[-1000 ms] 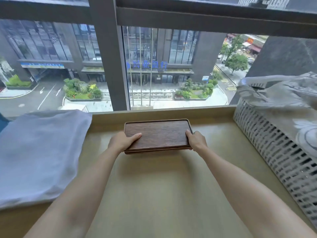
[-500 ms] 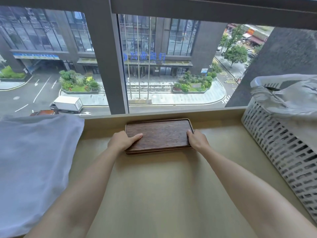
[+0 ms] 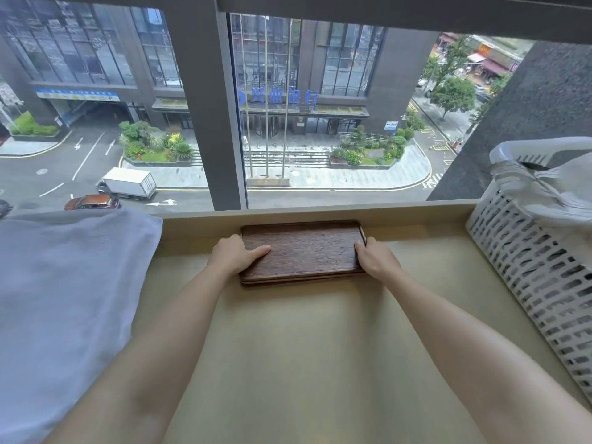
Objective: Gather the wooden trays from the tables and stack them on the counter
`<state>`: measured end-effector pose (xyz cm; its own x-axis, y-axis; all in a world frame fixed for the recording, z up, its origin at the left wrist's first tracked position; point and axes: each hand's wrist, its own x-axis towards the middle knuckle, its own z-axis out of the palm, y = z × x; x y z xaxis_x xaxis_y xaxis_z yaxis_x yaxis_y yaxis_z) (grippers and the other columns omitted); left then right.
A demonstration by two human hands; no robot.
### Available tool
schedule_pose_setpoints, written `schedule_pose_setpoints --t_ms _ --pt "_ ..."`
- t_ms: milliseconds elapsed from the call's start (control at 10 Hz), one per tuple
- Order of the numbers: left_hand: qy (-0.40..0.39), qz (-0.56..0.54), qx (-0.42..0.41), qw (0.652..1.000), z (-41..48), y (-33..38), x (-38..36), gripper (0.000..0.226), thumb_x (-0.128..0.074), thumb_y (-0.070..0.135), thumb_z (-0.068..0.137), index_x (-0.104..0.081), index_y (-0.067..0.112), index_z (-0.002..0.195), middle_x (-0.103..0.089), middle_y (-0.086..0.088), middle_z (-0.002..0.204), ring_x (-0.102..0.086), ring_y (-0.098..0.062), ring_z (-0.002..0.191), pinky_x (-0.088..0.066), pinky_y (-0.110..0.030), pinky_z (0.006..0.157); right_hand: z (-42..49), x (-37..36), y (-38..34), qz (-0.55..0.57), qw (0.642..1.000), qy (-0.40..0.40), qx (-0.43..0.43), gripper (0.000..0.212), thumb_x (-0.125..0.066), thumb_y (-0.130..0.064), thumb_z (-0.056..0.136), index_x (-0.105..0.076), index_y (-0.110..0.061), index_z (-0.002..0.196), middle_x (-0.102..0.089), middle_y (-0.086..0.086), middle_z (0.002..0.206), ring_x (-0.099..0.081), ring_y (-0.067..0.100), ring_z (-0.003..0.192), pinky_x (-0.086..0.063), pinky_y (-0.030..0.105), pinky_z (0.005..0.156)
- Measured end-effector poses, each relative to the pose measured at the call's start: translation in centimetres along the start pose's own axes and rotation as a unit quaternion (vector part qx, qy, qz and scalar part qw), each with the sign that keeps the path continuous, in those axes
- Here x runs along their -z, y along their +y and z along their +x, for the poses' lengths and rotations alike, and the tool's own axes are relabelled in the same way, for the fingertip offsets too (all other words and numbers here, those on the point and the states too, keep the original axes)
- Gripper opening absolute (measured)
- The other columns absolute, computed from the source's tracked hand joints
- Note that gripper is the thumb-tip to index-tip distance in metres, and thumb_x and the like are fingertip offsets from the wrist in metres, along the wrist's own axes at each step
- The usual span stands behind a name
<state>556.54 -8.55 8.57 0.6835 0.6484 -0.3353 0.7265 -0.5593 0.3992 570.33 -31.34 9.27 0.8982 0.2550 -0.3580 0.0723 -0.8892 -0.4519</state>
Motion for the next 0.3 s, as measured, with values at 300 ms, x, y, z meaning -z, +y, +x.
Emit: schedule_pose_setpoints --t_ms 300 --pt "0.064 -0.048 0.017 0.997 -1.8 0.5 0.5 0.055 -0.039 0.046 0.093 -0.052 0.0 0.12 -0.058 -0.021 0.125 -0.052 -0.037 0.116 -0.045 -0.041 0.092 -1.2 -0.1 -0.5 -0.072 0.996 0.052 0.008 0.048 -0.023 -0.033 0.1 -0.04 0.001 0.129 -0.045 0.023 0.133 -0.044 0.039 0.123 -0.04 0.043 0.098"
